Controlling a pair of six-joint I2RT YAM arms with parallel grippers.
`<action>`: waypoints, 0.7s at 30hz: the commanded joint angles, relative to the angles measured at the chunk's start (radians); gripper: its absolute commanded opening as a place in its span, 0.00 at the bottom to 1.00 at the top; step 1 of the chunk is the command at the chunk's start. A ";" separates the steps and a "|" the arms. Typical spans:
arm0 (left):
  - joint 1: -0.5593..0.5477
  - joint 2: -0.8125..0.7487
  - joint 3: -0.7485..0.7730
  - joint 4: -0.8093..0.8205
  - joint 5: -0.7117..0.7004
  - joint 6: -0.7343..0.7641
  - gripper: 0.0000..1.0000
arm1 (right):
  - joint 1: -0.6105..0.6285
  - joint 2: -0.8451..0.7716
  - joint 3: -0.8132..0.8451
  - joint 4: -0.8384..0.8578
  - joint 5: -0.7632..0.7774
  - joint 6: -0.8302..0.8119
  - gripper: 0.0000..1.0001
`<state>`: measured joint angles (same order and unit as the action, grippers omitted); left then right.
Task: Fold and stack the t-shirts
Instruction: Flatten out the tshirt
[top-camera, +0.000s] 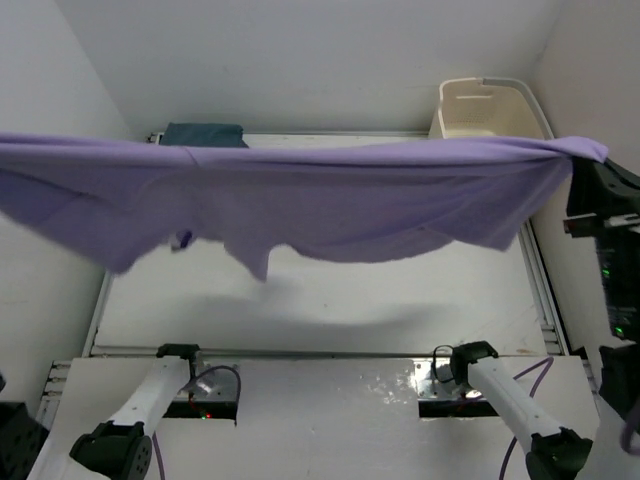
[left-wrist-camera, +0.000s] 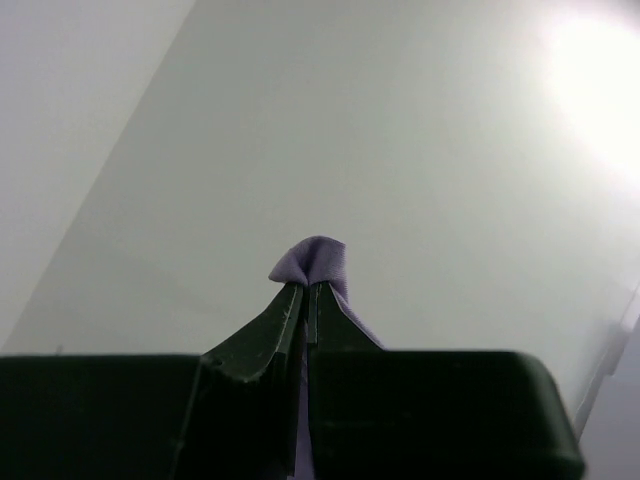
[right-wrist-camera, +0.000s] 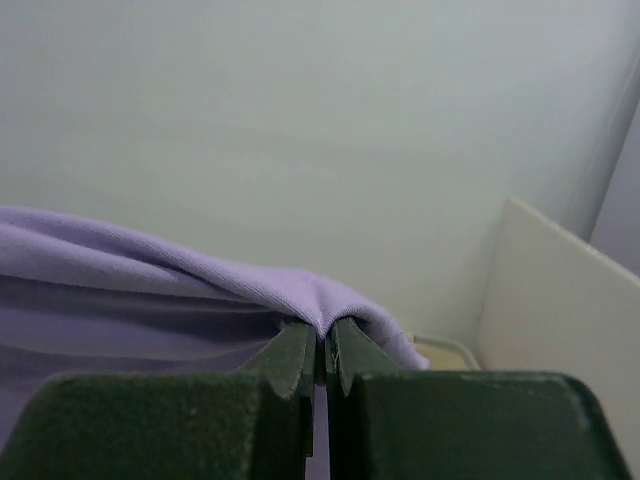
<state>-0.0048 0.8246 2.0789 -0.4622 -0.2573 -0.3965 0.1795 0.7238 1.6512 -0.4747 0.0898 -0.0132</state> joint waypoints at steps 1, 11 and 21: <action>0.003 0.008 0.062 0.025 -0.040 0.059 0.00 | -0.003 0.017 0.091 -0.074 0.018 -0.048 0.00; 0.003 0.048 -0.291 0.131 0.004 0.005 0.00 | 0.000 0.055 -0.212 -0.001 0.189 0.004 0.00; 0.003 0.380 -0.900 0.486 -0.022 -0.044 0.01 | -0.002 0.297 -0.832 0.362 0.116 0.184 0.08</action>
<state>-0.0048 1.0946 1.2713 -0.1154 -0.2291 -0.4274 0.1799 0.9657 0.9104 -0.2546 0.2394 0.1200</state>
